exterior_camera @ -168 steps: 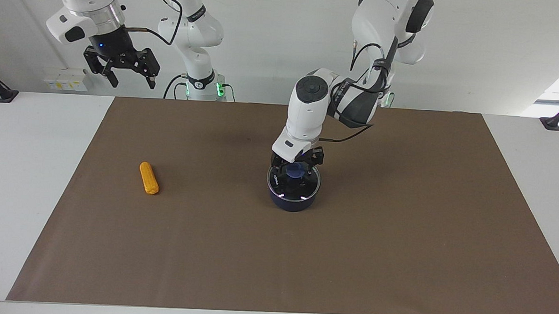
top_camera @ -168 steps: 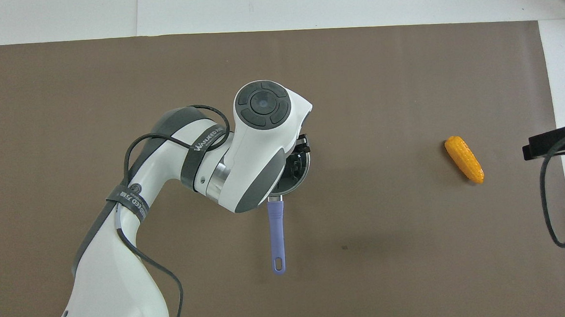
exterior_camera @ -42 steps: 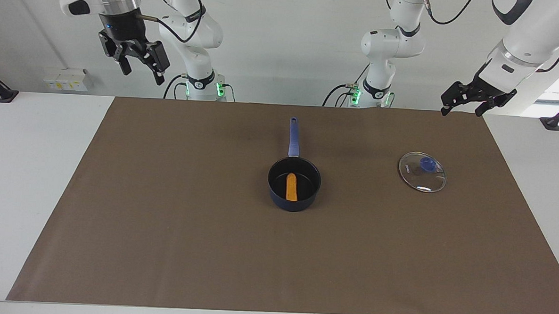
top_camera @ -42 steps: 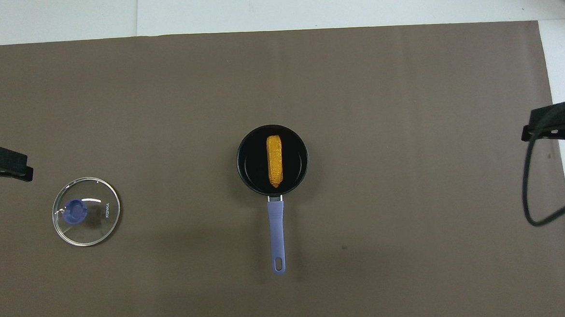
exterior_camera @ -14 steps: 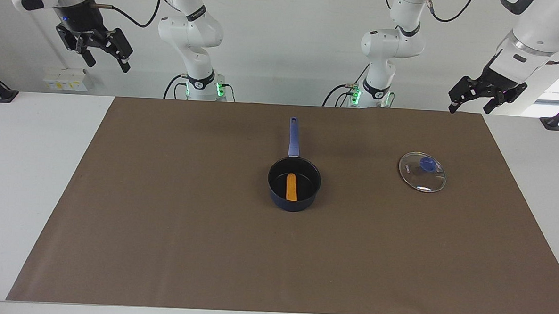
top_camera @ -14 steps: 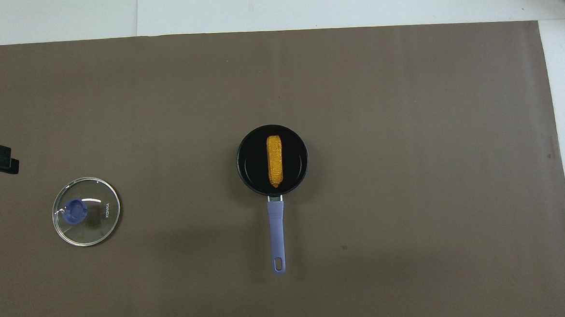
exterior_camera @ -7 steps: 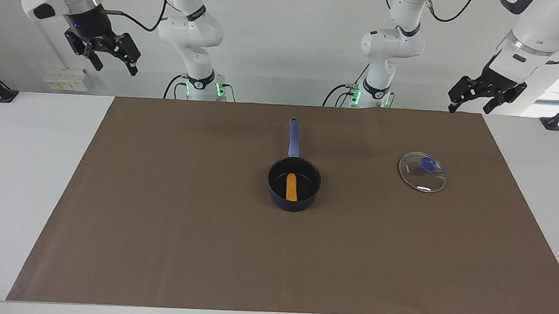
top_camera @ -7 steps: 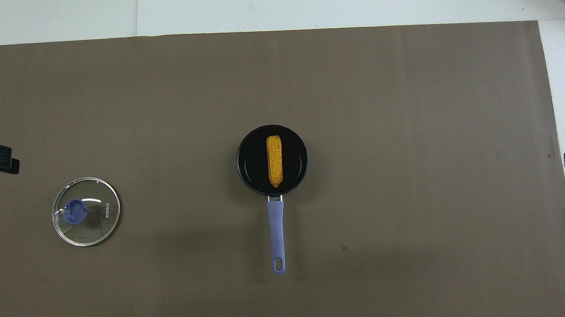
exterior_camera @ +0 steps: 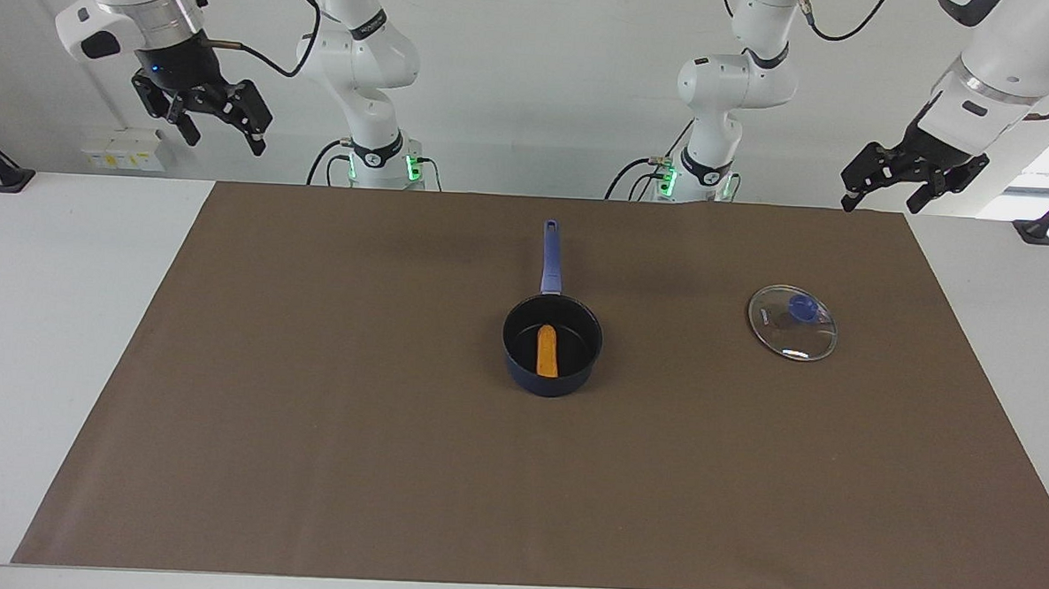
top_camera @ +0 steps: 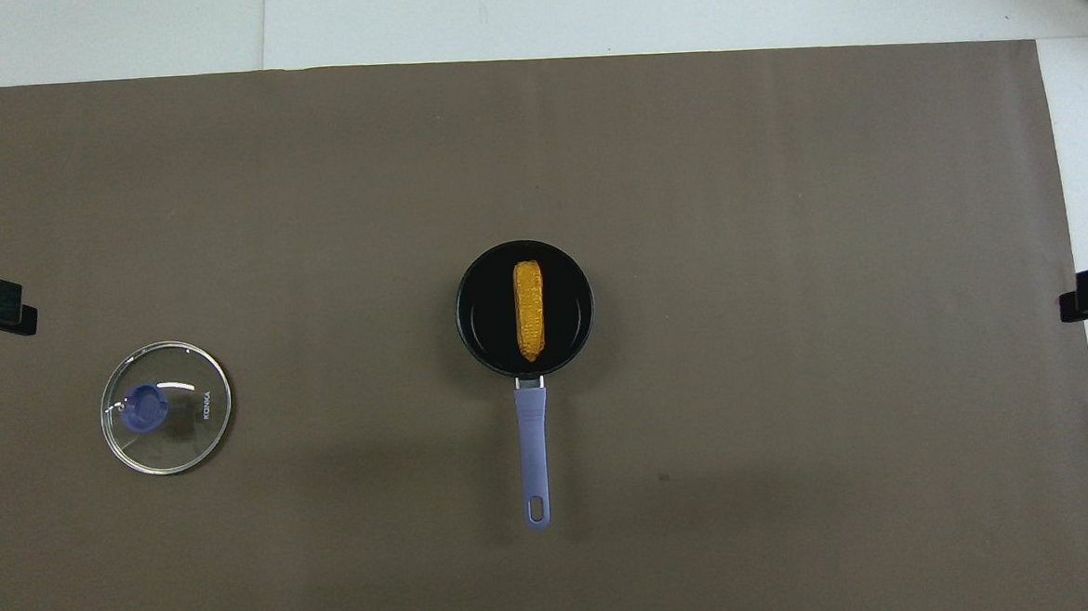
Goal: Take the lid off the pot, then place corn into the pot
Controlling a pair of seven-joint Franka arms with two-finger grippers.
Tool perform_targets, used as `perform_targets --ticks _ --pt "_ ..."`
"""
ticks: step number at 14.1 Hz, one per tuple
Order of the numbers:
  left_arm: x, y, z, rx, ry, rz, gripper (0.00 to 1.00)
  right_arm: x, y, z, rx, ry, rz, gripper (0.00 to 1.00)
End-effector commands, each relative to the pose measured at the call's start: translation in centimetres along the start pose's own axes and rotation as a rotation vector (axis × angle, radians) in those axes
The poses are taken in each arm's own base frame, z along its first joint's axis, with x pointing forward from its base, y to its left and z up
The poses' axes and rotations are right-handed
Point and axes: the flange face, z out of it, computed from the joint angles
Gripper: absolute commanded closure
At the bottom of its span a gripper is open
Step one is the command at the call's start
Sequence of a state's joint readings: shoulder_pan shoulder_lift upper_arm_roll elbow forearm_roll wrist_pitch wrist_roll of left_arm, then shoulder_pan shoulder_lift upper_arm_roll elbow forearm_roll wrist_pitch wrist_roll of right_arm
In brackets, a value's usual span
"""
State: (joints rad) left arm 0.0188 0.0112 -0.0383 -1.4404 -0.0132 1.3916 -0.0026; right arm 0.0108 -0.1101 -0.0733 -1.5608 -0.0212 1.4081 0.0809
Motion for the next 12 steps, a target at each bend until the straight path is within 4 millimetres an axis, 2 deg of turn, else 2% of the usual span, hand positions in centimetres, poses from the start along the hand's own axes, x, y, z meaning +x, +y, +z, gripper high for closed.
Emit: perform_targets --ticks 1,8,10,12 --pt "-0.3 0.1 -0.6 0.012 0.009 0.012 0.0 -0.2 -0.6 0.0 -0.011 0.018 -0.03 0.0" --pt "-0.3 0.1 -0.5 0.012 0.008 0.012 0.0 -0.1 -0.5 -0.5 0.005 0.027 -0.027 0.0" --pt "-0.3 0.0 -0.5 0.012 0.008 0.01 0.0 -0.1 -0.9 -0.5 0.008 0.03 -0.035 0.0" --pt "-0.3 0.0 -0.5 0.012 0.008 0.01 0.0 -0.6 -2.3 -0.8 0.006 0.032 -0.057 0.0"
